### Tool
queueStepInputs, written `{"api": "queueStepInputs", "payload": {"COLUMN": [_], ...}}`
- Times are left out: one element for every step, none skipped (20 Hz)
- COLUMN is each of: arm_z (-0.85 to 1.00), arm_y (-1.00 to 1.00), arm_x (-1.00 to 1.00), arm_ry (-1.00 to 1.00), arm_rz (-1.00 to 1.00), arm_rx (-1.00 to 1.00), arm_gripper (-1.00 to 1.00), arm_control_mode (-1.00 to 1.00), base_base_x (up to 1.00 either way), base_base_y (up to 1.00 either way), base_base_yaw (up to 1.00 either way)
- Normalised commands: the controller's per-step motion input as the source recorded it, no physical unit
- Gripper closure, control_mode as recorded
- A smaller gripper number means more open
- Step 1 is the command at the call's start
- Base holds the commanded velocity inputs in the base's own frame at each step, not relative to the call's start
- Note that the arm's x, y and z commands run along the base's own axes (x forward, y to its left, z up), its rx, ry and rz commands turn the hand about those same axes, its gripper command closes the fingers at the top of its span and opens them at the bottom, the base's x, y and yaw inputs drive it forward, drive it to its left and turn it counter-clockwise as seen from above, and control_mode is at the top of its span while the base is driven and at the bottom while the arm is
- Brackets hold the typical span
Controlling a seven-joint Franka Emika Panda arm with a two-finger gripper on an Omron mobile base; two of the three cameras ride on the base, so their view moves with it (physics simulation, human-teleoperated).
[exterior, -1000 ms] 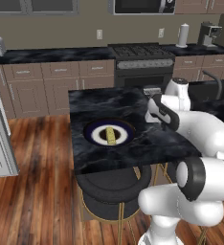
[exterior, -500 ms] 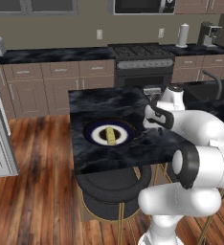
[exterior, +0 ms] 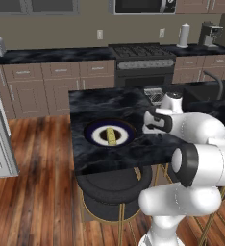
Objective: Retrieve the butter from the fridge and place it on a plate on the dining table. Then retrieve the butter knife by the fridge and place it near the plate.
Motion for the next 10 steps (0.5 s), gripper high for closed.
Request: {"api": "queueStepInputs", "payload": {"arm_z": [-0.12,-0.13,-0.13,-0.11,-0.11,-0.11,-0.1,-0.09,-0.08,-0.05], "arm_y": [0.06,0.06,0.05,0.04,0.03,0.01,0.01,0.0,0.0,0.0], "arm_x": [0.02,0.03,0.02,0.02,0.01,0.01,0.01,0.0,0.01,0.01], "arm_ry": [0.0,0.0,0.0,0.0,0.0,0.0,0.0,0.0,0.0,0.0], "arm_rz": [0.0,0.0,0.0,0.0,0.0,0.0,0.0,0.0,0.0,0.0], "arm_rx": [0.0,0.0,0.0,0.0,0.0,0.0,0.0,0.0,0.0,0.0], "arm_gripper": [1.0,1.0,1.0,1.0,1.0,1.0,1.0,1.0,-1.0,-1.0], "arm_control_mode": [-1.0,-1.0,-1.0,-1.0,-1.0,-1.0,-1.0,-1.0,-1.0,-1.0], "base_base_x": [0.0,0.0,0.0,0.0,0.0,0.0,0.0,0.0,0.0,0.0], "base_base_y": [0.0,0.0,0.0,0.0,0.0,0.0,0.0,0.0,0.0,0.0], "base_base_yaw": [0.0,0.0,0.0,0.0,0.0,0.0,0.0,0.0,0.0,0.0]}}
